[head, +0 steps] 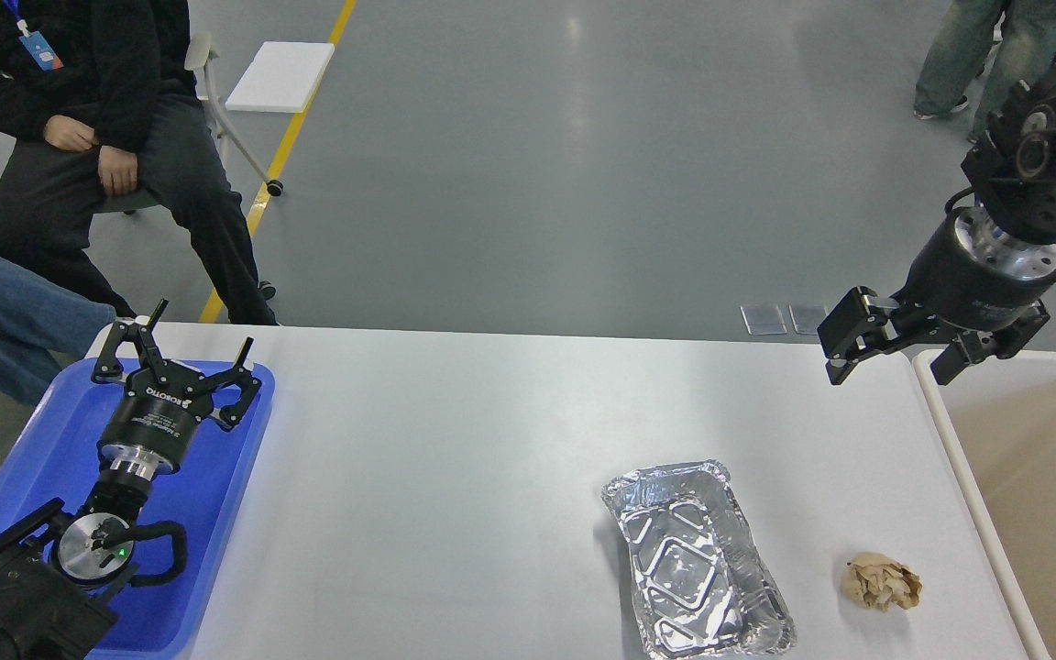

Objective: Tidy desktop
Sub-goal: 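Move the right gripper down toward the aluminium foil tray, then lower the right gripper onto the foil tray rim and close it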

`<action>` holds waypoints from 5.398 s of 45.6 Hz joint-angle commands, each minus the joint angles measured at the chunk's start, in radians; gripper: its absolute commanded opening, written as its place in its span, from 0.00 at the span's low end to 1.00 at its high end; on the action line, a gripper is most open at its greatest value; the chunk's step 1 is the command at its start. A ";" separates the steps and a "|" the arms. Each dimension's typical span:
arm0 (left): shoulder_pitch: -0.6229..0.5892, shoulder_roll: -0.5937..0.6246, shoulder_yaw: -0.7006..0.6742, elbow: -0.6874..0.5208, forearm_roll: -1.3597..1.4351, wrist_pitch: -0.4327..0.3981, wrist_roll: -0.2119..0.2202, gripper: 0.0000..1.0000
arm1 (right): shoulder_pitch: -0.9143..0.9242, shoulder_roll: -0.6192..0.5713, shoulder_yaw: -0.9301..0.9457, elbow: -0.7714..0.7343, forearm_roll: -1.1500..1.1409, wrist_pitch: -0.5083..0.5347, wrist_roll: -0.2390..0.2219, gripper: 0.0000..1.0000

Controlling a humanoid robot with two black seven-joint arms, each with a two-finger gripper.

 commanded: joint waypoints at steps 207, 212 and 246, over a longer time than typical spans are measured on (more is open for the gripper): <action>0.000 -0.001 -0.001 0.000 -0.001 0.000 0.000 0.99 | -0.837 0.183 0.239 -0.218 -0.184 -0.676 -0.002 0.84; 0.000 -0.001 -0.001 0.000 -0.001 0.000 0.000 0.99 | -0.838 0.184 0.238 -0.215 -0.184 -0.680 -0.002 0.64; 0.000 -0.001 -0.001 0.000 -0.001 0.000 0.000 0.99 | -0.819 0.170 0.227 -0.189 -0.221 -0.670 -0.003 0.00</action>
